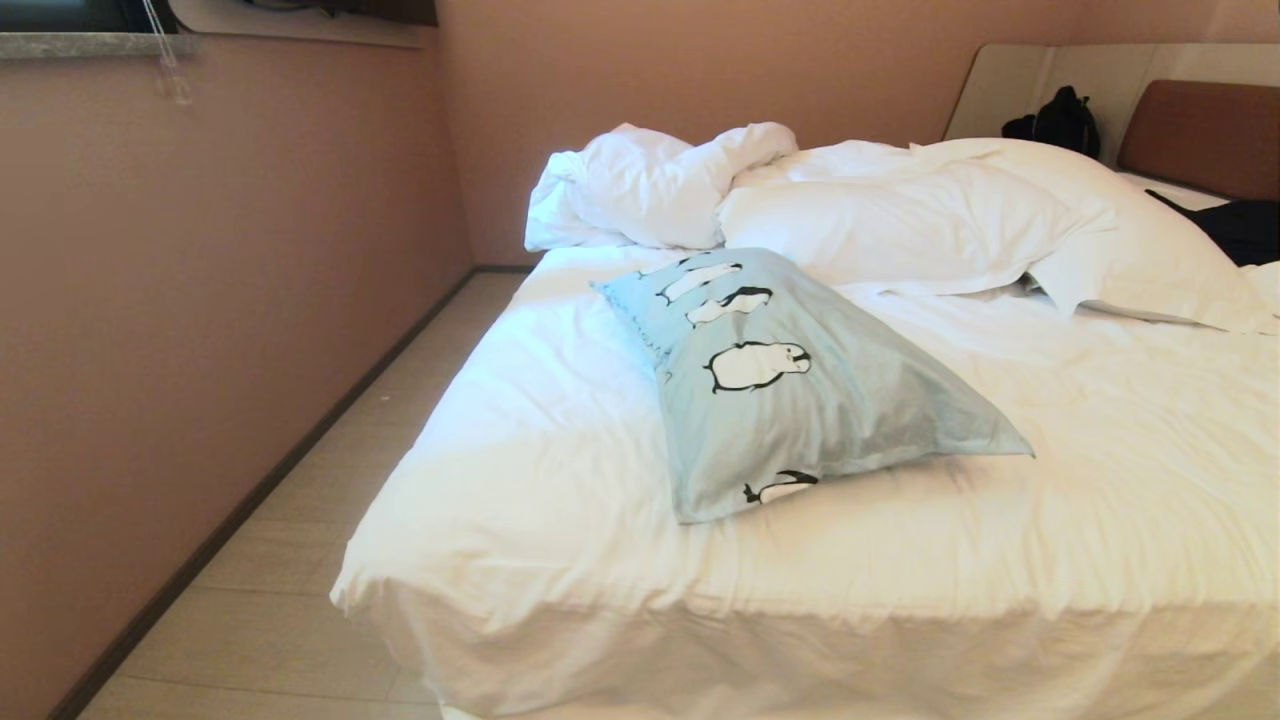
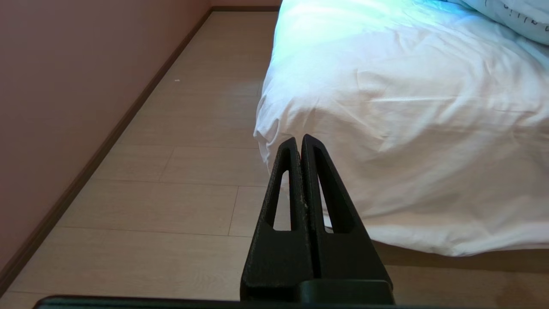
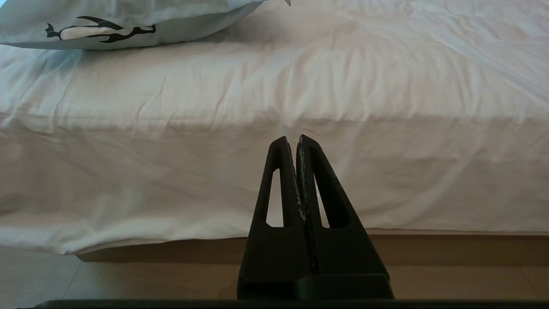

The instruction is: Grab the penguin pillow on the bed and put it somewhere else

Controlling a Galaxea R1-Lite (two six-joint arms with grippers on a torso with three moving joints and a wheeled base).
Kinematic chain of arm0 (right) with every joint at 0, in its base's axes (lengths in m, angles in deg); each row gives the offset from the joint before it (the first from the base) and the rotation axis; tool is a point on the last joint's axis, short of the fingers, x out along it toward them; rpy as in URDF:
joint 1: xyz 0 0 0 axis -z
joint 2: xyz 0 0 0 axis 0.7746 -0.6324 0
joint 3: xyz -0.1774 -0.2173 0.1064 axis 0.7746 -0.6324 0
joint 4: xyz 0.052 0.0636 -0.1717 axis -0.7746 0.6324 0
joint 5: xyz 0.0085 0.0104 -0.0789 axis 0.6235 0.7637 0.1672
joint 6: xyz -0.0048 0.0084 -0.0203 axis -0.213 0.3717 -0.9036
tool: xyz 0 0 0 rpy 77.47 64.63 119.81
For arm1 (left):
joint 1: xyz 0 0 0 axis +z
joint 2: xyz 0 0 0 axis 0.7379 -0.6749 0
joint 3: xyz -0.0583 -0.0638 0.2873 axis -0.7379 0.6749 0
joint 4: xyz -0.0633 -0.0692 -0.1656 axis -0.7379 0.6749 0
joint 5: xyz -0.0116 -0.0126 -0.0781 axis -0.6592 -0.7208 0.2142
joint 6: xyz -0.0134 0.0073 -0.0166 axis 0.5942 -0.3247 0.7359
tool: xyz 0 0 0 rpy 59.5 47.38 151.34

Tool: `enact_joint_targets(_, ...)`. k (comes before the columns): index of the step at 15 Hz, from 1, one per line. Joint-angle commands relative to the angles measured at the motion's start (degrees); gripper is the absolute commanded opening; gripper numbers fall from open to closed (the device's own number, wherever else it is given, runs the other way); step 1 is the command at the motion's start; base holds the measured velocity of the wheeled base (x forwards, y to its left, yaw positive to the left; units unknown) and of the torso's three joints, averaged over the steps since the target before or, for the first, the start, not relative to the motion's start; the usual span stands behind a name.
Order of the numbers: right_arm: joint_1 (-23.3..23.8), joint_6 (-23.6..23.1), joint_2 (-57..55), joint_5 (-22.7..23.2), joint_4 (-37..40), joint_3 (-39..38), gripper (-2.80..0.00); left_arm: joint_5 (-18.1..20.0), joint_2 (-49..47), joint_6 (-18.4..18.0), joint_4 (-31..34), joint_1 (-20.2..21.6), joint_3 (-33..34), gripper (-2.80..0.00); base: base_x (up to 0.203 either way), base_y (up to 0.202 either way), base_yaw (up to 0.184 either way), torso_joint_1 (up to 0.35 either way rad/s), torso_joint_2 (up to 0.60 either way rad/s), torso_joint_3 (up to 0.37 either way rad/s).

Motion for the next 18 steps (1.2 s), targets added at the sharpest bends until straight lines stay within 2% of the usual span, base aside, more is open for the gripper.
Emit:
enact_joint_targets(1,0.0,0.03,0.01,-0.01,0.0,-0.05,-2.8,-0.04,0.02,0.03,-0.01,-0.01,0.09,-2.8,0.0,0.0,0.0,0.0,0.0,0.0)
enact_joint_targets(18,0.0,0.14,0.01,0.0,0.0,-0.05,-2.8,-0.04,0.02,0.03,-0.01,-0.01,0.09,-2.8,0.0,0.0,0.0,0.0,0.0,0.0)
